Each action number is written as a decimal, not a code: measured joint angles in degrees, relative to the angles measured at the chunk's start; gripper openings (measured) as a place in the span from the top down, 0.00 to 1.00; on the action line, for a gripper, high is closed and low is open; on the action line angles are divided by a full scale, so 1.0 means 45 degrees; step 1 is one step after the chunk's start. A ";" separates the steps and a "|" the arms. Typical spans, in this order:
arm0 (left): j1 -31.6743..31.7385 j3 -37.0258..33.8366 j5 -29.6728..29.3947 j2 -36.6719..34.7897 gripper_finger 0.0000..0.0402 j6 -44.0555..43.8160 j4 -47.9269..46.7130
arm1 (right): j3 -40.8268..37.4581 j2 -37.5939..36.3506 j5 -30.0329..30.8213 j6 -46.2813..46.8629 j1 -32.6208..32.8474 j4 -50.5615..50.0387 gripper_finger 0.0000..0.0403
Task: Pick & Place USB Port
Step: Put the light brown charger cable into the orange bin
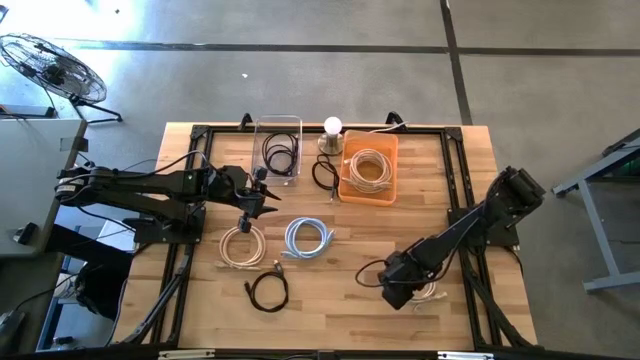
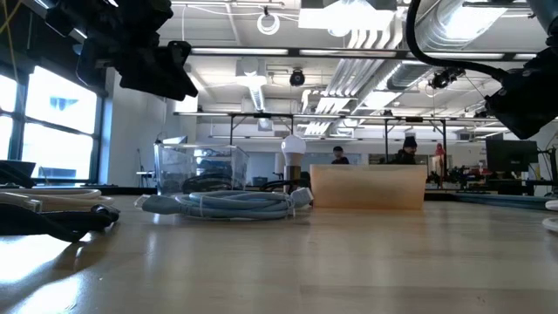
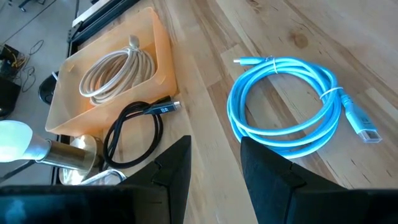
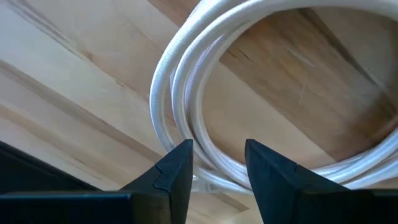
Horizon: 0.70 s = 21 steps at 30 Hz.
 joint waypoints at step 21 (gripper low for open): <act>0.0000 -0.0005 -0.0005 0.1244 0.66 0.0019 0.0102 | 0.0000 -0.1860 0.2298 0.0201 -0.0524 -0.0138 0.66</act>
